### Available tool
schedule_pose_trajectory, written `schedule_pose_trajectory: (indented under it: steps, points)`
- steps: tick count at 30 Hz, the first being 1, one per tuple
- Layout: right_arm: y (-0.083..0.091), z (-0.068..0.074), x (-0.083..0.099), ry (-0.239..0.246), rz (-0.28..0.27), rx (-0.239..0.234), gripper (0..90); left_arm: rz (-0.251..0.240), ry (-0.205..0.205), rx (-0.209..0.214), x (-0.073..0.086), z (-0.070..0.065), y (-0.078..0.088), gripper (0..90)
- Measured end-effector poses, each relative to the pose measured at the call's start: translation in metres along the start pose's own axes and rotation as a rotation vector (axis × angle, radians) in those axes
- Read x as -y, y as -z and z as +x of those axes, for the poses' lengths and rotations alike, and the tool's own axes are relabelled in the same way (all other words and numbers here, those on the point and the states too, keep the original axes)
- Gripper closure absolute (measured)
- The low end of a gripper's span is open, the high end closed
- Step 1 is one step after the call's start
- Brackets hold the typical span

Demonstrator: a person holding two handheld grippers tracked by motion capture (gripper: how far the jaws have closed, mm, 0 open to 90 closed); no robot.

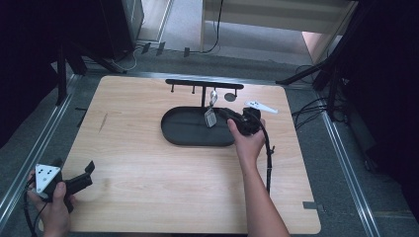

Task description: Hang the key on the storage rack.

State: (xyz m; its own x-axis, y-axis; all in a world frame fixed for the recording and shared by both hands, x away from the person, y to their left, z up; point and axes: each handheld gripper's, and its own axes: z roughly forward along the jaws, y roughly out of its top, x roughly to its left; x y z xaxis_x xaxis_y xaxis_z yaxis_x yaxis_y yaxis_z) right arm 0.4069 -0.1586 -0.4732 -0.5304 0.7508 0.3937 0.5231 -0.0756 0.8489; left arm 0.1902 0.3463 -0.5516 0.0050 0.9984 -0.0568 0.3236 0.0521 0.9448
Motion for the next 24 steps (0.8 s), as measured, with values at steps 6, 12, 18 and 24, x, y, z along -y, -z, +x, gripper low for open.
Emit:
schedule_pose_trajectory:
  steps: [6, 12, 18, 24]
  points:
    - [0.012, -0.003, 0.009, 0.068, -0.032, 0.057, 55.6, 0.000, -0.006, -0.001, 0.000, -0.001, 0.000, 0.0]
    - [0.029, -0.014, 0.021, 0.163, -0.062, 0.173, 41.9, 0.003, -0.012, -0.002, 0.000, -0.001, 0.000, 0.0]
    - [0.049, -0.026, 0.038, 0.160, -0.056, 0.247, 23.2, 0.003, -0.016, -0.003, 0.000, -0.001, 0.000, 0.0]
    - [0.069, -0.032, 0.058, 0.187, -0.062, 0.366, 11.0, 0.003, -0.016, -0.005, 0.000, -0.001, 0.000, 0.0]
